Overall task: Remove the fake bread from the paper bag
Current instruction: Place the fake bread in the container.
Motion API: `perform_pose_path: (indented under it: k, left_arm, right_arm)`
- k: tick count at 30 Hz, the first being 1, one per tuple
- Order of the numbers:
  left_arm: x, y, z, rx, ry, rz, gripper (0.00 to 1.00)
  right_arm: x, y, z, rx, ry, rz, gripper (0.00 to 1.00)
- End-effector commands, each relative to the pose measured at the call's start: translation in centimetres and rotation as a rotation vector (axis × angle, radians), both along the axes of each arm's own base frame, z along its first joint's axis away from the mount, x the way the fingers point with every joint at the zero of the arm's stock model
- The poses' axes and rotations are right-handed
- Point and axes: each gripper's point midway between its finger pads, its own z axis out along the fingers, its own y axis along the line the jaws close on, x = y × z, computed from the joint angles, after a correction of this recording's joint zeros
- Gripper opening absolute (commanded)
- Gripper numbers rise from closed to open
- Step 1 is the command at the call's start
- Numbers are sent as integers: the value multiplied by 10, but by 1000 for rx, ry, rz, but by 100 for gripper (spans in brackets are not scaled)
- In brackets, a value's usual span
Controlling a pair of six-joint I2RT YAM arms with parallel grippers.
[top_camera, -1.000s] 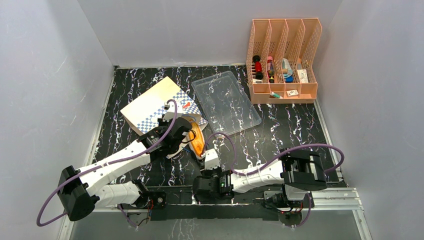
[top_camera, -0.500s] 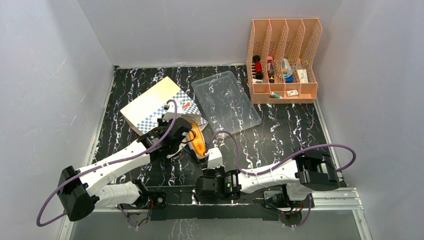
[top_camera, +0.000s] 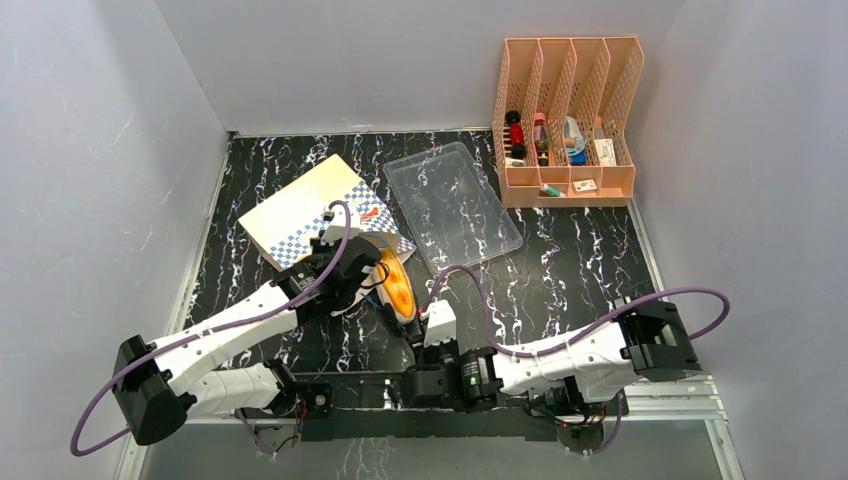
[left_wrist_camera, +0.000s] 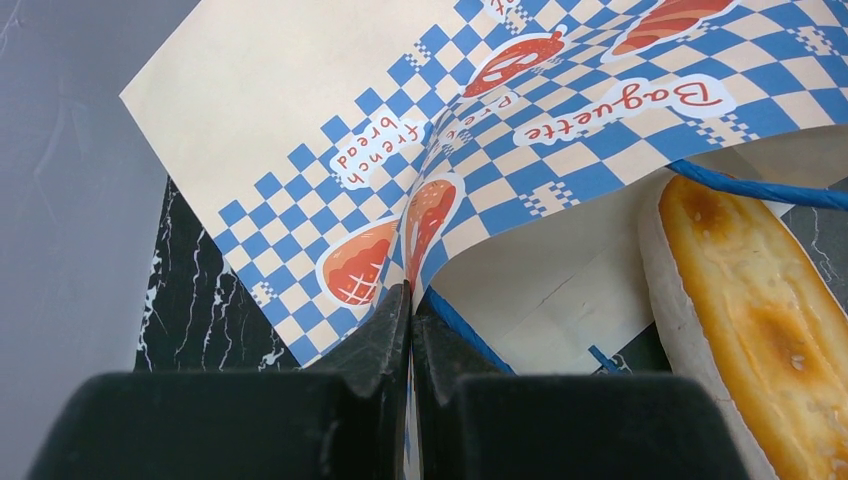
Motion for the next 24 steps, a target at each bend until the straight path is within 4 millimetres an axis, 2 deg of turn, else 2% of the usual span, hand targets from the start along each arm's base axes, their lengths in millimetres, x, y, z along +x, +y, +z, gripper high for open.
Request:
perform_pose_path:
  k: [1, 14, 24]
  left_arm:
    - [-3, 10, 15, 3, -37, 38, 0]
    - [-6, 20, 21, 26, -44, 60, 0]
    - [-8, 25, 25, 43, -56, 73, 0]
  right_arm:
    - [-1, 7, 35, 106, -59, -40, 14]
    - [-25, -7, 71, 159, -108, -55, 13]
    - [-48, -11, 87, 174, -121, -39, 12]
